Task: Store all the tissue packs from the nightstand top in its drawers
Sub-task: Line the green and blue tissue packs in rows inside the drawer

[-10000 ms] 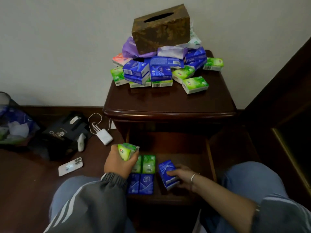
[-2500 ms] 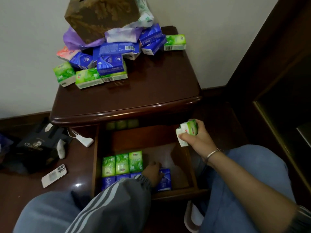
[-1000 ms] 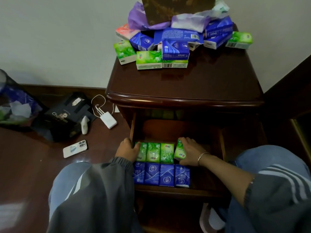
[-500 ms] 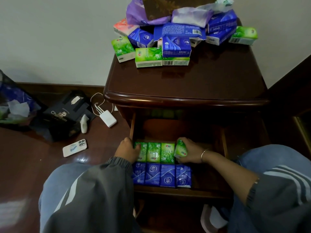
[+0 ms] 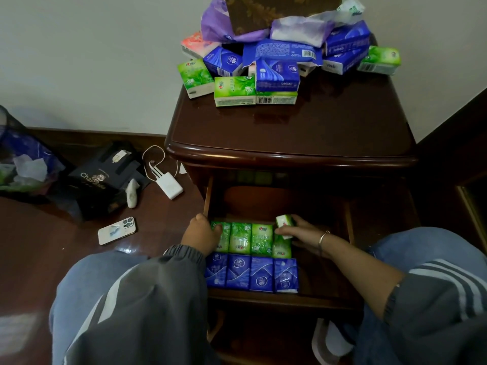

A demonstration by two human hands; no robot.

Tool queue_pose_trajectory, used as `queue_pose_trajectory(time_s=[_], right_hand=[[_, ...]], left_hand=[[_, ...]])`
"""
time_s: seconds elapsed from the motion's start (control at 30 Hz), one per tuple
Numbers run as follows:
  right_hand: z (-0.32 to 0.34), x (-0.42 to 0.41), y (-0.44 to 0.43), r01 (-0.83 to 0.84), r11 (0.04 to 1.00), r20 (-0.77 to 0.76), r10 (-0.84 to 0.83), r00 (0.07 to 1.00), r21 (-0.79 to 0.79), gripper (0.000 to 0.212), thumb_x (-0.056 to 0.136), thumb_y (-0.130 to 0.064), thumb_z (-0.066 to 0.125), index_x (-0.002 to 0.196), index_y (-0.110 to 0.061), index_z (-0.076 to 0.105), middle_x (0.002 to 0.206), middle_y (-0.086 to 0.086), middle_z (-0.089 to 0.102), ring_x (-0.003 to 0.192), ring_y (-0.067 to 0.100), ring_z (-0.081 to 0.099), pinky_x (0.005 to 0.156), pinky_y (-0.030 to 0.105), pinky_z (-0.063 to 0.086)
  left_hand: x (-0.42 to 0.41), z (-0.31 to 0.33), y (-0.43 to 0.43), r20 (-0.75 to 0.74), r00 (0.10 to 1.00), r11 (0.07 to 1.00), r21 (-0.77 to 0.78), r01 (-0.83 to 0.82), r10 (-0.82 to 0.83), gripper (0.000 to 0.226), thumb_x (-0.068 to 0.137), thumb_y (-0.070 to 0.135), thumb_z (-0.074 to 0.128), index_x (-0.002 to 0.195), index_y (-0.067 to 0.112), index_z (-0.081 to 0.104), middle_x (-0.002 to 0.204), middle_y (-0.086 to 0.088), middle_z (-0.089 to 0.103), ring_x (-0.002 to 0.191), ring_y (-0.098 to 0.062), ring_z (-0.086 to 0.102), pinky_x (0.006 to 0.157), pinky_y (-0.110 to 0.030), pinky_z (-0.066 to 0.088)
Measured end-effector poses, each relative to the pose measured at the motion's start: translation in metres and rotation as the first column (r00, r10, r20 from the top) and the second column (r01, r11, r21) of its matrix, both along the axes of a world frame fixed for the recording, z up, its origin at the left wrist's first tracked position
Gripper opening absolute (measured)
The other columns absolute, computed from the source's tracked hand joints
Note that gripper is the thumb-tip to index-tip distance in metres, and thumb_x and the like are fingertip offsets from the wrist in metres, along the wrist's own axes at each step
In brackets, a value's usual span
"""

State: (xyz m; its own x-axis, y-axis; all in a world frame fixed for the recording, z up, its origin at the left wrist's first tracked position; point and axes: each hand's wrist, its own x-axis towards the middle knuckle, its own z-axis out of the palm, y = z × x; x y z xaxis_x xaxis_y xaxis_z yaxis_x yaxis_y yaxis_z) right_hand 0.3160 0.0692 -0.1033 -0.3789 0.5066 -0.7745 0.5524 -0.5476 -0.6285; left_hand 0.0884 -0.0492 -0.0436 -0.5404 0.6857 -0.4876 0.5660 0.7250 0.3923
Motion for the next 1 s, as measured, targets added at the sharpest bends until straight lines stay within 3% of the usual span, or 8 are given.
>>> queue_pose_trajectory(time_s=[0.1,0.17,0.33,0.47,0.6,0.8,0.93,1.0], right_hand=[[0.001,0.0,-0.003,0.048,0.997,-0.058,-0.051,0.997,-0.06,0.07,0.081,-0.019,0.068,0.14,-0.021,0.031,0.108,-0.009,0.055,0.094,0.005,0.054,0.072,0.023,0.041],[0.002,0.001,-0.003,0.046,0.998,-0.053,-0.048,0.997,-0.032,0.073,0.08,-0.022,0.07,0.141,-0.019,0.03,0.117,-0.004,0.055,0.099,0.01,0.055,0.081,0.026,0.044],[0.01,0.012,0.006,-0.243,0.924,0.214,0.184,0.959,0.296,0.099,0.072,-0.039,0.077,0.148,-0.02,0.017,0.142,0.006,0.042,0.126,0.024,0.045,0.1,0.032,0.04],[0.015,0.014,0.007,-0.667,0.663,0.504,0.47,0.724,0.34,0.115,0.06,-0.05,0.082,0.149,-0.033,0.011,0.145,0.014,0.031,0.13,0.032,0.038,0.104,0.035,0.038],[0.012,0.009,0.001,-0.81,0.521,0.587,0.578,0.567,0.269,0.122,0.056,-0.054,0.082,0.148,-0.04,0.003,0.155,0.015,0.012,0.14,0.035,0.02,0.11,0.039,0.027],[0.024,0.009,0.001,-0.692,0.686,0.514,0.519,0.682,0.225,0.105,0.07,-0.044,0.077,0.151,-0.022,0.013,0.154,0.012,0.021,0.139,0.029,0.029,0.11,0.034,0.032],[0.028,0.004,-0.004,-0.408,0.903,0.353,0.34,0.872,0.137,0.053,0.09,-0.025,0.06,0.137,-0.011,0.04,0.133,0.01,0.054,0.116,0.025,0.056,0.074,0.026,0.05],[0.03,0.0,-0.011,-0.271,0.962,0.249,0.256,0.934,0.03,0.041,0.093,-0.023,0.054,0.133,-0.015,0.045,0.124,0.007,0.06,0.104,0.02,0.06,0.068,0.025,0.051]], left_hand=[[0.001,0.001,0.001,0.001,1.0,1.0,0.001,-0.007,0.007,0.043,0.092,0.03,0.055,0.116,-0.005,0.045,0.125,-0.024,0.05,0.111,-0.038,0.054,0.085,-0.037,0.043],[0.002,0.002,0.0,0.0,1.0,1.0,0.0,-0.009,0.009,0.043,0.092,0.03,0.055,0.116,-0.005,0.044,0.125,-0.024,0.05,0.111,-0.038,0.054,0.084,-0.038,0.043],[0.003,0.003,-0.001,-0.002,1.0,1.0,0.005,-0.008,0.008,0.045,0.092,0.03,0.056,0.116,-0.006,0.044,0.125,-0.025,0.05,0.112,-0.039,0.053,0.086,-0.039,0.043],[0.004,0.003,-0.001,-0.002,1.0,1.0,0.0,-0.008,0.008,0.047,0.091,0.03,0.057,0.118,-0.006,0.043,0.126,-0.025,0.049,0.114,-0.039,0.052,0.088,-0.04,0.043],[0.005,0.004,-0.001,0.0,1.0,1.0,-0.011,-0.007,0.007,0.049,0.091,0.03,0.057,0.12,-0.006,0.042,0.128,-0.025,0.047,0.116,-0.039,0.051,0.09,-0.04,0.042],[0.006,0.004,0.0,0.002,1.0,1.0,-0.011,-0.006,0.006,0.049,0.091,0.029,0.058,0.121,-0.007,0.041,0.129,-0.025,0.048,0.116,-0.039,0.051,0.091,-0.041,0.042],[0.007,0.004,0.0,-0.002,1.0,1.0,-0.023,-0.016,0.016,0.051,0.09,0.03,0.058,0.123,-0.006,0.04,0.13,-0.024,0.046,0.118,-0.039,0.05,0.093,-0.041,0.041],[0.007,0.004,0.0,-0.001,1.0,1.0,-0.024,-0.018,0.018,0.052,0.09,0.03,0.058,0.123,-0.006,0.04,0.13,-0.024,0.046,0.119,-0.039,0.05,0.093,-0.042,0.041]])
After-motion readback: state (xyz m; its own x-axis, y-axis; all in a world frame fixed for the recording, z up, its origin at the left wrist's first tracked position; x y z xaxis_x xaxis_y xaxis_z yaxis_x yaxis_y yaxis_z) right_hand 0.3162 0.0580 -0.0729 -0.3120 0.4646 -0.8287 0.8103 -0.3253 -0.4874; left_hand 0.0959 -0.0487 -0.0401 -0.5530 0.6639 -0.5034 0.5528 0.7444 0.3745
